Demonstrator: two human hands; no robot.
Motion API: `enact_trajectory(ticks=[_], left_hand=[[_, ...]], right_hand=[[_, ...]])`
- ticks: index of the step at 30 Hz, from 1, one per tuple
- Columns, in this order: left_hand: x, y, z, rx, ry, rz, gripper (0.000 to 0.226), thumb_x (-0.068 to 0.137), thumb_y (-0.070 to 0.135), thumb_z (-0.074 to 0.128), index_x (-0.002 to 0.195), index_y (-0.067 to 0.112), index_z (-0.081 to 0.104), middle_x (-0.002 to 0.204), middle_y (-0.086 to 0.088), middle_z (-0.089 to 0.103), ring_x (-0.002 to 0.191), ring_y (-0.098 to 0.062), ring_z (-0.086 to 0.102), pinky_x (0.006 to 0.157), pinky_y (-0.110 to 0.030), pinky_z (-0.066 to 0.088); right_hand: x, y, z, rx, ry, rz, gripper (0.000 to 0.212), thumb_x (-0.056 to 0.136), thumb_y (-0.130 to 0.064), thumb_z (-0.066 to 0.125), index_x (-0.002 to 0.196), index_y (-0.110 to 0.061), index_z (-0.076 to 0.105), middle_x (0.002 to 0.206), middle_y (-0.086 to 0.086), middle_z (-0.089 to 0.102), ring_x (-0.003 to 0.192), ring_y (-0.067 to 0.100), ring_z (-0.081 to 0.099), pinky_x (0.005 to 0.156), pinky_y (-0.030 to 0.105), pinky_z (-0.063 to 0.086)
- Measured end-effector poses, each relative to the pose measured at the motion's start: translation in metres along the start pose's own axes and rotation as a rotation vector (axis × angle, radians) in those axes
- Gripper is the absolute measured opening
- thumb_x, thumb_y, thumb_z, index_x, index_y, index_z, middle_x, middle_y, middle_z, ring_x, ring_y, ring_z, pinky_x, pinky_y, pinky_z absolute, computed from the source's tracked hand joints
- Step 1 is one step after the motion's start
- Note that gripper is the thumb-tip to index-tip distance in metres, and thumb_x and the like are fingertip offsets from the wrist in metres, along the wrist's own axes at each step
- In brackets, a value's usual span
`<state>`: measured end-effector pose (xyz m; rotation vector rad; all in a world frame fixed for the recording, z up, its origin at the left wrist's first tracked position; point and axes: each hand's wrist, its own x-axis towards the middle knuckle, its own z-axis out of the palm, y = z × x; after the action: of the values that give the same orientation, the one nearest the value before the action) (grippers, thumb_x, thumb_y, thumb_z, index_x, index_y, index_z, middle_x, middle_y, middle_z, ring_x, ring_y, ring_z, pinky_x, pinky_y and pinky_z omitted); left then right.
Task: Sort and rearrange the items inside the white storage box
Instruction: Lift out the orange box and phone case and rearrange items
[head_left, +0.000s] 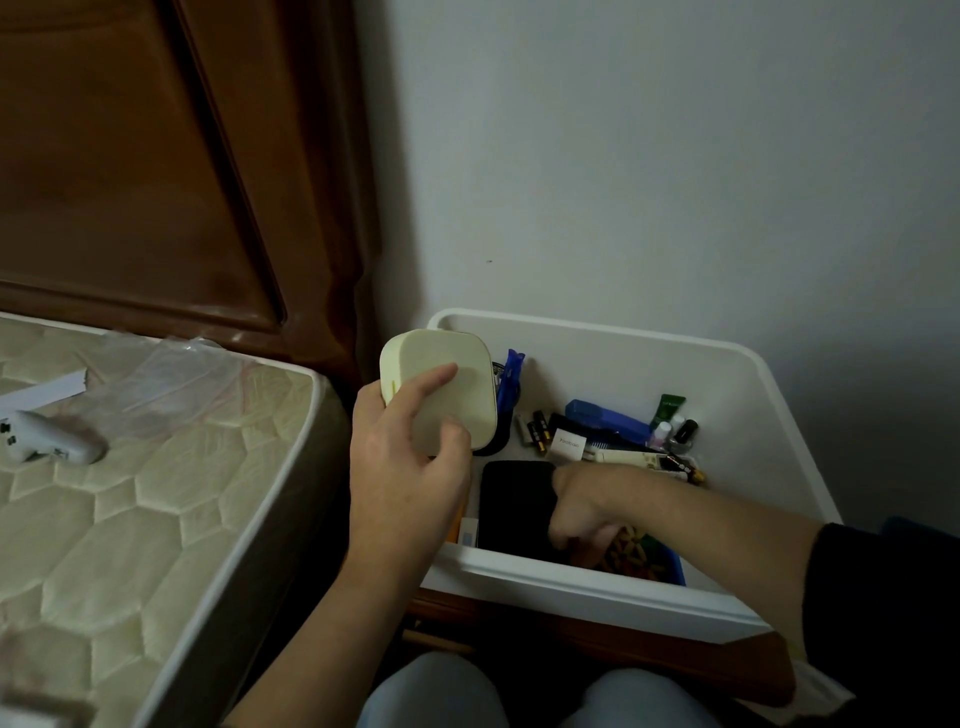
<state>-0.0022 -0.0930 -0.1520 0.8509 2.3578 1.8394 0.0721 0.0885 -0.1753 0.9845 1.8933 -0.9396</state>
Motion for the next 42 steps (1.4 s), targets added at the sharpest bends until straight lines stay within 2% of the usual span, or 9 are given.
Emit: enact_trajectory(ticks=[7,12,19,23,27,32,36,38,42], left_hand=[[0.000,0.001,-0.001,0.009,0.006,0.009,0.044,0.093,0.022,0.063,0.128,0.048,0.064,0.124,0.027,0.042,0.120,0.005,0.048,0.086,-0.040,0.063],[0.000,0.002,-0.002,0.002,0.036,0.006,0.044,0.089,0.024,0.060,0.127,0.045,0.066,0.125,0.025,0.044,0.119,0.014,0.045,0.088,-0.041,0.063],[0.000,0.006,-0.003,0.027,0.056,-0.014,0.046,0.085,0.029,0.057,0.127,0.044,0.067,0.128,0.013,0.048,0.122,0.005,0.047,0.092,-0.038,0.061],[0.000,0.006,-0.003,0.011,0.073,0.012,0.044,0.087,0.025,0.058,0.125,0.042,0.069,0.127,0.011,0.050,0.118,0.010,0.048,0.090,-0.027,0.059],[-0.001,0.004,-0.003,0.006,0.053,0.028,0.044,0.092,0.018,0.062,0.126,0.044,0.067,0.127,0.014,0.048,0.117,0.016,0.045,0.086,-0.028,0.062],[0.000,0.004,-0.004,-0.029,0.039,-0.011,0.044,0.086,0.028,0.058,0.126,0.043,0.068,0.126,0.016,0.047,0.120,0.003,0.050,0.087,-0.041,0.063],[0.000,0.004,-0.003,-0.028,0.034,-0.021,0.045,0.086,0.027,0.058,0.126,0.045,0.068,0.125,0.022,0.045,0.121,0.001,0.050,0.087,-0.043,0.063],[0.000,0.003,-0.003,-0.033,0.031,-0.019,0.045,0.087,0.026,0.059,0.126,0.045,0.067,0.125,0.024,0.045,0.122,0.001,0.050,0.087,-0.044,0.063],[0.000,0.003,-0.003,-0.036,0.033,-0.017,0.046,0.086,0.026,0.059,0.126,0.045,0.067,0.126,0.022,0.045,0.121,0.001,0.050,0.086,-0.043,0.063]], right_hand=[[-0.009,-0.005,0.002,-0.546,0.353,-0.253,0.023,0.091,-0.021,0.076,0.109,-0.011,0.067,0.093,0.005,0.075,0.084,0.017,0.075,0.076,0.031,0.065],[-0.009,-0.007,0.014,-0.581,0.275,-0.928,0.055,0.092,-0.019,0.074,0.137,-0.039,0.051,0.131,-0.012,0.057,0.103,0.005,0.060,0.085,0.026,0.055],[0.007,-0.004,0.022,-0.749,0.319,-1.051,0.045,0.098,-0.004,0.060,0.140,-0.021,0.062,0.143,0.004,0.057,0.127,0.021,0.055,0.106,0.038,0.048],[-0.004,-0.003,0.006,-0.374,0.269,-0.978,0.032,0.098,-0.031,0.069,0.129,-0.037,0.060,0.122,-0.017,0.067,0.108,-0.003,0.064,0.096,0.027,0.055],[0.001,0.013,-0.012,-0.081,0.293,-0.694,0.027,0.101,-0.037,0.066,0.127,-0.032,0.059,0.109,-0.006,0.070,0.082,0.010,0.075,0.073,0.034,0.066],[0.012,0.020,0.000,-0.624,0.453,-0.632,0.064,0.089,-0.050,0.076,0.143,-0.025,0.053,0.129,0.000,0.063,0.115,0.018,0.062,0.094,0.039,0.057],[0.012,0.021,0.007,-1.132,0.502,-0.534,0.123,0.078,-0.051,0.083,0.167,-0.022,0.002,0.167,0.019,0.016,0.152,0.039,0.018,0.125,0.052,0.020],[0.014,0.023,0.009,-1.152,0.441,-0.442,0.130,0.082,-0.036,0.083,0.164,-0.027,-0.018,0.170,0.025,-0.004,0.158,0.042,0.001,0.129,0.055,-0.001],[0.022,0.028,0.016,-1.082,0.485,-0.488,0.116,0.095,-0.026,0.072,0.163,-0.027,-0.022,0.168,0.029,0.012,0.157,0.043,0.010,0.129,0.053,-0.001]])
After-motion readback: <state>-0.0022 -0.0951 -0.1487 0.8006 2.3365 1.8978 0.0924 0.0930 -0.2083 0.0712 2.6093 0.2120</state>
